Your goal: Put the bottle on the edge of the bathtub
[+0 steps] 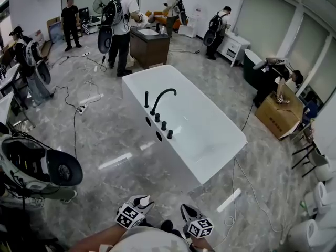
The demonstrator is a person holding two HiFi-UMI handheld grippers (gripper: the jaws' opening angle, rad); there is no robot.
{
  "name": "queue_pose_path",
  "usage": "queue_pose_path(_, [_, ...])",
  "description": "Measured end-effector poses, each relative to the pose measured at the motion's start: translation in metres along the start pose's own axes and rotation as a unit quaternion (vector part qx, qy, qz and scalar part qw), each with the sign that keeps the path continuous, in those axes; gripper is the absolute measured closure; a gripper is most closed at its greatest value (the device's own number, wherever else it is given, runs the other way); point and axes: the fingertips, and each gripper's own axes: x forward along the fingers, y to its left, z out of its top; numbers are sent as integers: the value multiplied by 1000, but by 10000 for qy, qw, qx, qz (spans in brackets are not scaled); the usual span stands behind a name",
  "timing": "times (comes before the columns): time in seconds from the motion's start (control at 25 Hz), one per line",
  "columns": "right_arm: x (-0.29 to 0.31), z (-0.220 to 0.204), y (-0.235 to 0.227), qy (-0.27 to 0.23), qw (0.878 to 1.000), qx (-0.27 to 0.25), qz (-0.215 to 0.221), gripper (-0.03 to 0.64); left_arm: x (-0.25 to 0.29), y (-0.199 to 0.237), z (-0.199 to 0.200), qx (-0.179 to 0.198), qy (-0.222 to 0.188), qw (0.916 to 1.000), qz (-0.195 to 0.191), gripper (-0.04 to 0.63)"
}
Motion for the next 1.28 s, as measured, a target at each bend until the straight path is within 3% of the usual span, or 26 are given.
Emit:
queue_pose_path(0.8, [32, -3, 43, 141, 9997, -138, -175, 611, -40, 43, -19, -41, -6, 10000, -61, 457])
queue_pose_path(1.28, [19, -1, 57, 246, 9990, -202, -317, 611, -54, 43, -24, -115, 26, 9999, -76, 457])
